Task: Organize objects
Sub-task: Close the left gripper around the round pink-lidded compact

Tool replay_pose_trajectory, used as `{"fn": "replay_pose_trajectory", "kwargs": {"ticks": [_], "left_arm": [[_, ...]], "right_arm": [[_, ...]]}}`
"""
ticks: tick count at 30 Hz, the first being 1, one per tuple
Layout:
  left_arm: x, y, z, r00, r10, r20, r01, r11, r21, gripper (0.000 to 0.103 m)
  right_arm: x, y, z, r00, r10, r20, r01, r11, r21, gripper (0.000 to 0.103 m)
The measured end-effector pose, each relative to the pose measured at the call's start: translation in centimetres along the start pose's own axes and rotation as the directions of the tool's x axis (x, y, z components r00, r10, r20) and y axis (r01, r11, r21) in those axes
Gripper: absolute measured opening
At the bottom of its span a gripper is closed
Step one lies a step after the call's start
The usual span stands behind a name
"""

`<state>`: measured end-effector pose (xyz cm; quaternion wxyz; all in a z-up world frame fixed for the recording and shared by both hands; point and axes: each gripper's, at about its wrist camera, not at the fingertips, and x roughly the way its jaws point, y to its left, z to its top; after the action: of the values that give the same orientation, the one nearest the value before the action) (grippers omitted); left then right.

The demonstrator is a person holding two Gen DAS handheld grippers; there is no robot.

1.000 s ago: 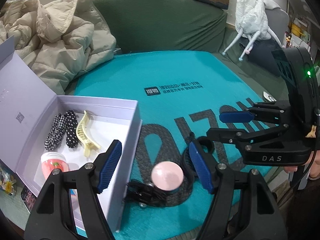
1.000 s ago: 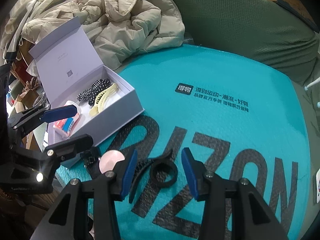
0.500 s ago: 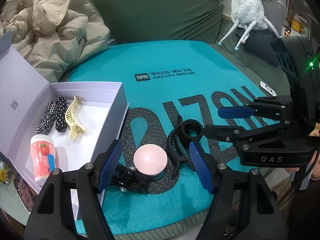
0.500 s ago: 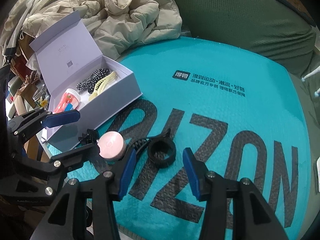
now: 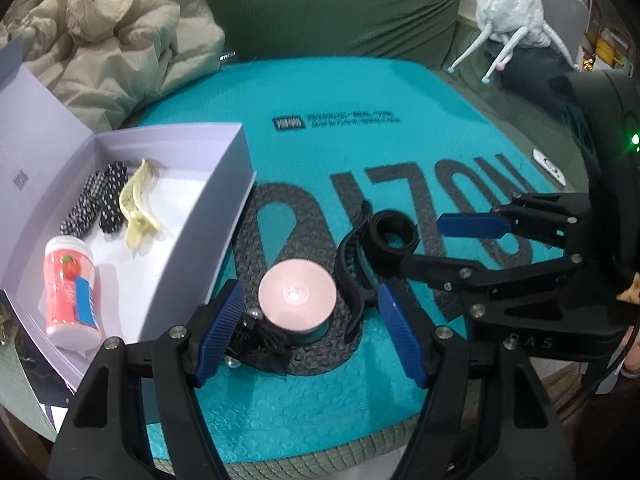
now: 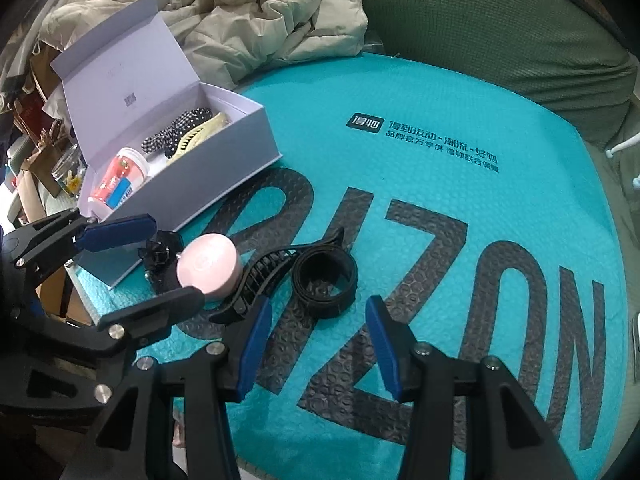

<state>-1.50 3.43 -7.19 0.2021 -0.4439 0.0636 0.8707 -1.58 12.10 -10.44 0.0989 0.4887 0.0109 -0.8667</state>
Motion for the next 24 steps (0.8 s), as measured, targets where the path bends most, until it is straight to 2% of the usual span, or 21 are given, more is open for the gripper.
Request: {"fn": "replay_pose_trajectory", "kwargs": {"ticks": [17,22,24], "left_arm": [[3.1,0.4,0.1,0.999,0.004,-0.037,-0.005,0.999,-0.034,0.068],[3.2,0.0,0.1,0.999,-0.024,-0.029,0.023,0.999,-0.03,0.057],[3.2,-0.3,0.2,0.999,-0.032,-0.027,0.032,0.999,-0.025,0.056]], "right_arm": [[2.7,-1.2,-0.4,1.0,-0.008,0.022,0.006,0.998,0.065,0.049],[2.5,-1.5,-0.5,0.999,-0.02,0.037,0.017,0.998,0.062,0.049],[2.4,-1.6,-0.5,0.999,-0.02,0.037,0.018,0.998,0.064,0.049]]}}
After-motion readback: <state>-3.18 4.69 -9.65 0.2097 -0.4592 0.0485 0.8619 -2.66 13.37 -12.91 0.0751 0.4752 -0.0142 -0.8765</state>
